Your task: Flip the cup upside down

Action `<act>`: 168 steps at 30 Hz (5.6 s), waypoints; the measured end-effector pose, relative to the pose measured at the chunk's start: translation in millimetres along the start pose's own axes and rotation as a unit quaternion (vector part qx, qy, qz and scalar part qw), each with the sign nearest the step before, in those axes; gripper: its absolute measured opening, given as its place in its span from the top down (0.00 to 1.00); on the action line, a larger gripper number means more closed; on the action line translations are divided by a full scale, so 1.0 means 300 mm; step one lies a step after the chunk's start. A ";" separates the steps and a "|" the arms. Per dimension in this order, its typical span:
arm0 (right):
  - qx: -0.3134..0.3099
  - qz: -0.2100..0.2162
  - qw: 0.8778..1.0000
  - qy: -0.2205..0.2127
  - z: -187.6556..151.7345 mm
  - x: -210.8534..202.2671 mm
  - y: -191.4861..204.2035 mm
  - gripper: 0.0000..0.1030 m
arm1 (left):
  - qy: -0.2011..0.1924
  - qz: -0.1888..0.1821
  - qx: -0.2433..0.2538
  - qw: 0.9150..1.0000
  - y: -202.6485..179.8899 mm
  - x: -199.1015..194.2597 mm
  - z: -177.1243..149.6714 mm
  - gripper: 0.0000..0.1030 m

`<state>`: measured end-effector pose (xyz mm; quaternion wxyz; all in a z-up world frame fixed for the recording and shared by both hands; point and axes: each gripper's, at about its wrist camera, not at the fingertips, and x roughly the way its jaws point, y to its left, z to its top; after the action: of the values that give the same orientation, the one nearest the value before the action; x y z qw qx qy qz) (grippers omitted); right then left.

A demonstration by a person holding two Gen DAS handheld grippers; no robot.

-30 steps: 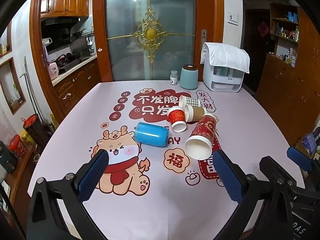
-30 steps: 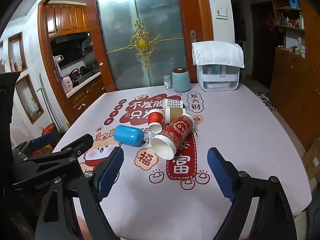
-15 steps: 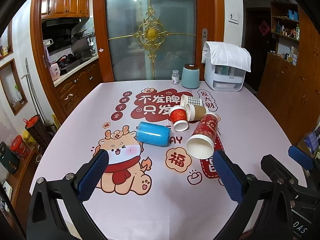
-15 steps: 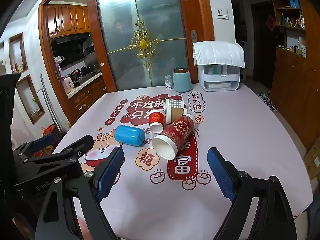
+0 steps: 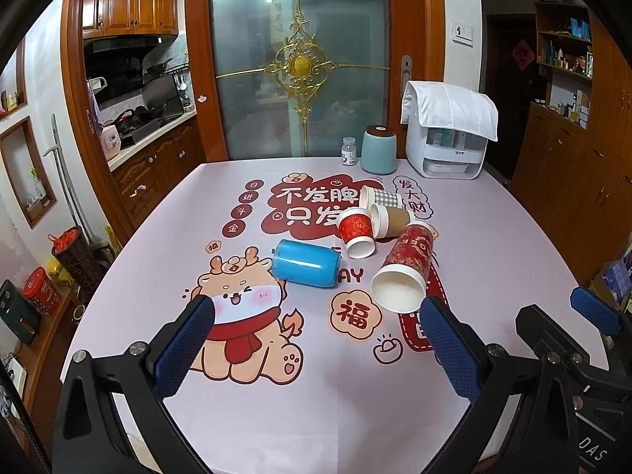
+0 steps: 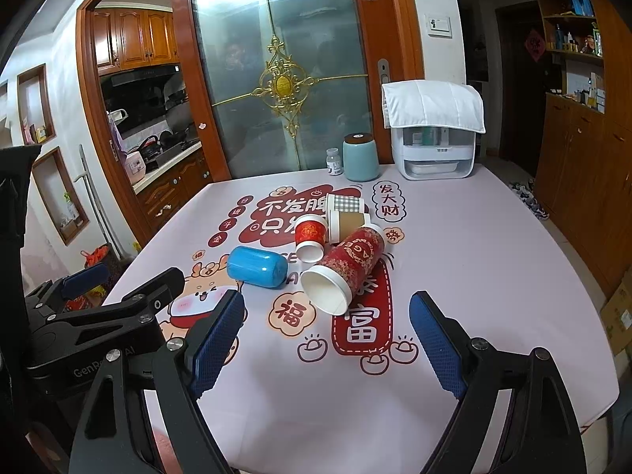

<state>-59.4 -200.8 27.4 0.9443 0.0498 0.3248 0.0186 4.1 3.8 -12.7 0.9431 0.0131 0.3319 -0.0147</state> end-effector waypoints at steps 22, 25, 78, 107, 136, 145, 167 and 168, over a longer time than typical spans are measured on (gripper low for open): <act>0.001 0.001 1.000 0.004 -0.022 0.018 0.003 0.15 | 0.008 0.003 0.002 1.000 0.008 0.012 -0.028 0.01; 0.002 0.001 1.000 0.004 -0.022 0.017 0.004 0.15 | 0.010 0.007 0.004 1.000 0.006 0.017 -0.029 0.01; 0.029 0.019 0.991 0.130 0.150 0.559 -0.003 0.24 | 0.047 -0.044 0.300 0.952 0.044 0.480 0.131 0.01; 0.147 -0.031 0.967 0.204 -0.002 0.906 -0.211 0.39 | 0.151 -0.057 0.580 0.798 -0.075 1.041 -0.006 0.12; 0.173 -0.017 0.970 0.170 -0.033 0.720 -0.286 0.39 | 0.282 -0.107 0.307 0.903 -0.077 0.826 0.074 0.40; 0.176 -0.014 0.971 0.162 -0.071 0.613 -0.318 0.39 | 0.272 -0.133 0.157 0.940 -0.064 0.678 -0.024 0.41; 0.156 0.041 0.963 0.214 -0.188 0.560 -0.290 0.39 | 0.339 -0.167 -0.010 0.926 -0.129 0.616 -0.244 0.23; 0.155 0.045 0.963 0.214 -0.186 0.560 -0.285 0.38 | 0.332 -0.169 -0.007 0.928 -0.125 0.603 -0.238 0.22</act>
<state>39.2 -269.9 -128.1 0.8316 0.2050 0.5158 0.0208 99.2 -34.5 -182.1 0.7628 -0.0458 0.6233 -0.1658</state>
